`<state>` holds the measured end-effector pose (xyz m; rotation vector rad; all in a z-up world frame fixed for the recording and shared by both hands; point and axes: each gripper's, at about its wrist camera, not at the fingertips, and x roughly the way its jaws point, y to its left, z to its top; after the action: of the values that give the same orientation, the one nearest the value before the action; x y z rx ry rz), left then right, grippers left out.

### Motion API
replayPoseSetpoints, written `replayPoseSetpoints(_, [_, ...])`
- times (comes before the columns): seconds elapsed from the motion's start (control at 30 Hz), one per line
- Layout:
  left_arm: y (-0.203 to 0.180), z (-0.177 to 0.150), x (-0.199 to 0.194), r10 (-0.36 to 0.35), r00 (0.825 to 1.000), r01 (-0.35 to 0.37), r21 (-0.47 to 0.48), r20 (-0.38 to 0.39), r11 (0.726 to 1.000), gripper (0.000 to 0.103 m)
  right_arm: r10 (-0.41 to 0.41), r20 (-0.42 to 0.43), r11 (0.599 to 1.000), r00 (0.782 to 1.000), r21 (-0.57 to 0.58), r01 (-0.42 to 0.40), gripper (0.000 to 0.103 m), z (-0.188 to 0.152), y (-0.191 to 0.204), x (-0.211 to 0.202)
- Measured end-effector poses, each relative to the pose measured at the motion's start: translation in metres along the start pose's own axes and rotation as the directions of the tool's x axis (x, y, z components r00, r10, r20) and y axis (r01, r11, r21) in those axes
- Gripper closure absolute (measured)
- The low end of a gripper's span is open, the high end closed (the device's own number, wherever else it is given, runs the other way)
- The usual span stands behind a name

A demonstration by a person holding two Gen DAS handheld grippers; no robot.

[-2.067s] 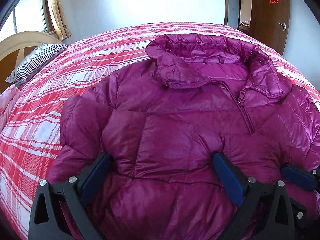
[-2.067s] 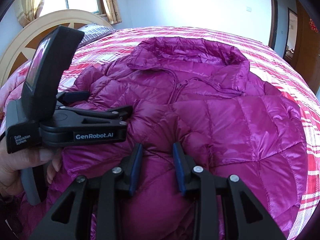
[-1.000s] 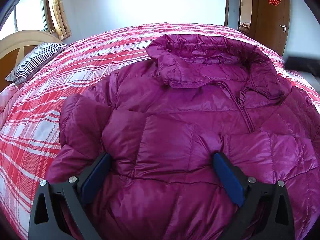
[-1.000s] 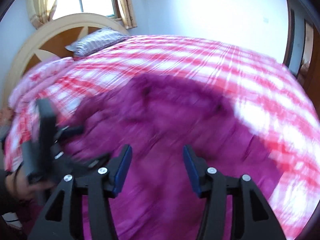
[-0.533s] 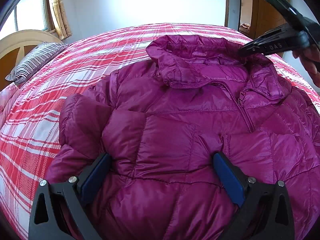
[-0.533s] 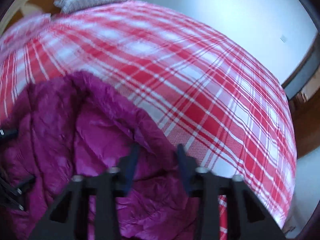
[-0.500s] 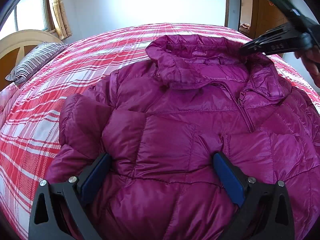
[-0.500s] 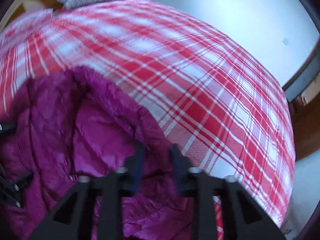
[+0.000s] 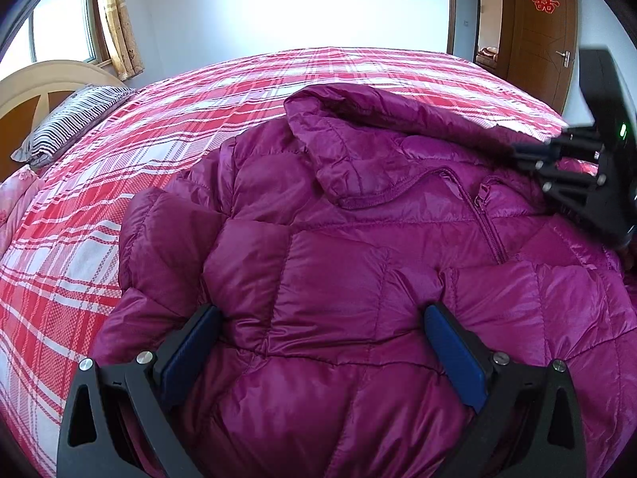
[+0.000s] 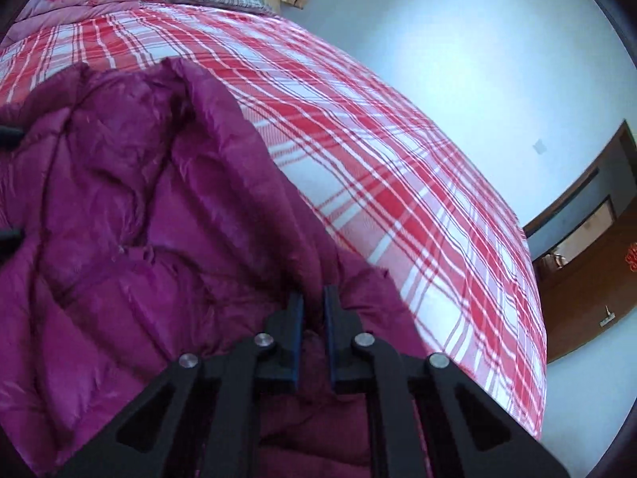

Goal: Fold large clothes
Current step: 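Grasp the jacket hem with the right gripper and lift it toward the collar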

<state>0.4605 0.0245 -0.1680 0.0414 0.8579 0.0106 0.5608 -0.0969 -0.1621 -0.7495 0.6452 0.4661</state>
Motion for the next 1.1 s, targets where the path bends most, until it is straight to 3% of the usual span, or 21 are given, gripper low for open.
replayPoseSetpoints(0.13, [0.008,0.010,-0.029,-0.039,0.996,0.039,0.007,0.082,0.999,0.001,-0.048,0.021,0.999,0.999,0.012,0.048,0.092,-0.007,0.007,0.008])
replayPoseSetpoints(0.23, [0.011,0.049,-0.068,-0.016,0.975,0.001,0.066,0.221,0.998,0.001,-0.069,0.032,0.998,0.997,-0.009,0.069,0.092,-0.008,0.012,0.008])
replayPoseSetpoints(0.3, [0.013,0.089,-0.074,0.018,0.963,-0.027,0.031,0.267,0.999,0.001,-0.055,0.041,0.998,0.998,0.008,0.055,0.092,-0.009,0.009,0.009])
replayPoseSetpoints(0.43, [0.005,0.156,-0.034,0.007,0.972,0.004,-0.045,0.234,0.999,0.001,-0.053,0.058,0.998,0.997,0.023,0.052,0.092,-0.012,0.009,0.009])
replayPoseSetpoints(0.5, [-0.010,0.182,0.004,-0.012,0.985,0.015,-0.020,0.170,1.000,0.001,-0.054,0.066,0.998,0.996,0.025,0.052,0.092,-0.013,0.009,0.008])
replayPoseSetpoints(0.57, [-0.016,0.189,0.028,0.040,0.991,-0.036,-0.038,0.127,0.999,0.001,-0.058,0.080,0.998,0.995,0.020,0.057,0.092,-0.015,0.012,0.006])
replayPoseSetpoints(0.63, [-0.021,0.185,0.048,0.043,0.997,-0.042,-0.026,0.068,0.999,0.001,-0.064,0.092,0.998,0.994,0.014,0.063,0.092,-0.015,0.015,0.005])
replayPoseSetpoints(0.77, [-0.026,0.147,0.076,0.152,0.987,-0.149,0.054,-0.049,0.987,0.001,-0.077,0.106,0.997,0.991,0.013,0.076,0.092,-0.016,0.021,0.000])
replayPoseSetpoints(0.9, [-0.010,0.111,0.090,0.087,0.988,-0.091,-0.023,-0.130,0.996,0.001,-0.056,0.117,0.998,0.991,0.028,0.053,0.092,-0.017,0.016,0.000])
replayPoseSetpoints(1.1, [-0.001,0.096,0.096,0.006,0.992,-0.022,-0.121,-0.127,0.992,0.001,-0.071,0.121,0.997,0.990,0.018,0.069,0.092,-0.017,0.020,-0.001])
